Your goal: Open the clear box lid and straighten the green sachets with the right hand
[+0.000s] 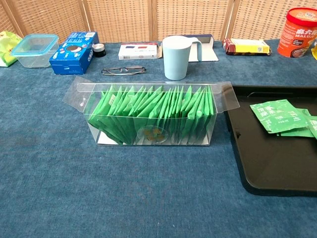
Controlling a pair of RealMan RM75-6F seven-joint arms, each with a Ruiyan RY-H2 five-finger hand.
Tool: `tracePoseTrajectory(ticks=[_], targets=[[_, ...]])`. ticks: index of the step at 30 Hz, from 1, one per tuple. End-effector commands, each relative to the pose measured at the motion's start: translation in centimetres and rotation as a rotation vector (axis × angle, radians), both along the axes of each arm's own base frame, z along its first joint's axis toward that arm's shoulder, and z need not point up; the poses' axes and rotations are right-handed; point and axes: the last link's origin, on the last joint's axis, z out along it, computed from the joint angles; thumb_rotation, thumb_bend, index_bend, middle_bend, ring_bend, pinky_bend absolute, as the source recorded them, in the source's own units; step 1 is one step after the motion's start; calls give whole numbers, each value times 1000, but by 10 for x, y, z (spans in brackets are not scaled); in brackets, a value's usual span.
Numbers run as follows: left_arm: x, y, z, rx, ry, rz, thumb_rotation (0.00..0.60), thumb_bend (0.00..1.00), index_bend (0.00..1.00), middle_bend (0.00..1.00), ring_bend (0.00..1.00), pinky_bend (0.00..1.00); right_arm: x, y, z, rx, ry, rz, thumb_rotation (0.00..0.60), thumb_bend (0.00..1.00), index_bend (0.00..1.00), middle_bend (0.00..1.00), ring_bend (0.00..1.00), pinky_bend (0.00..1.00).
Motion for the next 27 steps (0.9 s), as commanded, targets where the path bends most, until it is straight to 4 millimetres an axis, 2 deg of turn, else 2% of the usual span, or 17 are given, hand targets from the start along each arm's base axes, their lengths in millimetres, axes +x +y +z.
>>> tracePoseTrajectory(ticks=[1, 9, 14, 19, 24, 27], targets=[[-1, -1, -1, -2, -1, 6, 600, 189, 211, 190, 170, 262, 0, -1, -1, 5, 1, 0, 600, 460, 182, 123, 135, 125], [-4, -5, 2, 17, -11, 7, 600, 189, 211, 190, 170, 262, -1, 0, 0, 4, -10, 7, 600, 460, 172, 123, 135, 125], [-3, -3, 2, 15, -13, -2, 600, 190, 211, 190, 170, 262, 8, -4, 4, 7, -37, 61, 600, 460, 165, 120, 135, 125], [-1, -1, 1, 8, -21, -15, 600, 190, 208, 190, 170, 262, 33, -16, 4, 49, -95, 174, 600, 460, 150, 113, 134, 125], [0, 4, 4, 3, -20, -22, 600, 190, 198, 190, 170, 262, 69, -36, -4, 179, -255, 293, 600, 435, 136, 103, 134, 125], [1, 8, 9, 11, -12, -31, 600, 190, 194, 190, 170, 262, 87, -46, -9, 251, -286, 351, 600, 414, 131, 99, 133, 125]])
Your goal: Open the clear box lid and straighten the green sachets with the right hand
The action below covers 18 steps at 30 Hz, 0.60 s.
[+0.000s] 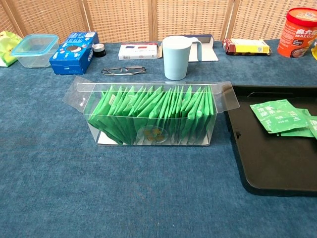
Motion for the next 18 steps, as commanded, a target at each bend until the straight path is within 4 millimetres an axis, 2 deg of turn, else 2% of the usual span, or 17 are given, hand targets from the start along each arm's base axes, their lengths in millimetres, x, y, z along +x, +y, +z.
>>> tracePoseTrajectory(ticks=[1, 6, 11, 18], targets=[[1, 5, 6, 11, 5, -13, 600, 189, 193, 190, 170, 262, 35, -18, -8, 114, -50, 120, 600, 409, 129, 98, 133, 125], [3, 12, 14, 26, 10, -33, 600, 190, 188, 190, 170, 262, 70, -34, -28, 235, -37, 212, 600, 372, 104, 81, 120, 125], [5, 19, 17, 29, 14, -46, 600, 189, 187, 190, 170, 262, 96, -44, -50, 337, -6, 270, 600, 346, 95, 76, 113, 125], [8, 28, 16, 19, 11, -63, 600, 189, 186, 190, 170, 262, 111, -69, -77, 351, 48, 272, 600, 334, 83, 75, 108, 125]])
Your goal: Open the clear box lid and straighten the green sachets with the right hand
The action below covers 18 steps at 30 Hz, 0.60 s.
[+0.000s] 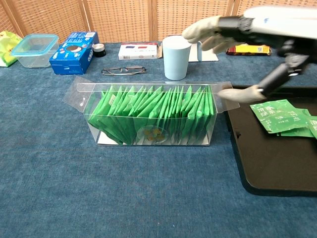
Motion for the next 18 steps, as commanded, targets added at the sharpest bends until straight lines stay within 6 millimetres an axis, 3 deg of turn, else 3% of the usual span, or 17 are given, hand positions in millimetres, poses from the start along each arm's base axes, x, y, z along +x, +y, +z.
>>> tracePoseTrajectory(ticks=[1, 10, 18], targets=[[0, 3, -1, -3, -3, -3, 600, 189, 186, 190, 170, 262, 9, -16, -16, -25, 44, 14, 600, 334, 82, 75, 108, 125], [-1, 7, -5, -17, -7, 0, 600, 189, 186, 190, 170, 262, 19, -37, -41, -101, 150, 11, 600, 334, 41, 75, 106, 125], [-5, 9, -6, -19, -11, 15, 600, 190, 186, 190, 170, 262, 24, -44, -57, -114, 224, 15, 600, 333, 37, 72, 102, 125]])
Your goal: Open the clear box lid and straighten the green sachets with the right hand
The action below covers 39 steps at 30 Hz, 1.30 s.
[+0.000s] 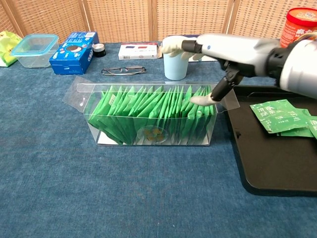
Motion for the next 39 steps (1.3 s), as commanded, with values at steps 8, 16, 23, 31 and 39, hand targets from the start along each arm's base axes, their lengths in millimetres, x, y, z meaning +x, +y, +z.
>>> tracePoseTrajectory(ticks=[8, 16, 23, 31, 39], targets=[[-3, 0, -1, 0, -5, 5, 600, 191, 186, 190, 169, 262, 10, -12, -7, -3, 38, -17, 600, 472, 206, 73, 102, 127], [-4, 1, -2, -4, -8, 5, 600, 190, 186, 190, 165, 262, 15, -21, 2, 13, 27, -37, 600, 561, 232, 73, 101, 129], [-5, 1, -3, -3, -8, 6, 600, 189, 186, 190, 160, 262, 18, -32, 11, 17, 13, -58, 600, 610, 252, 73, 123, 135], [-5, 2, -3, -4, -8, 3, 600, 190, 186, 190, 157, 262, 18, -44, 21, 25, 9, -82, 600, 641, 389, 102, 214, 173], [-4, 3, -4, -5, -10, 2, 600, 190, 186, 190, 157, 262, 20, -57, 27, 23, -9, -95, 600, 663, 572, 174, 300, 204]])
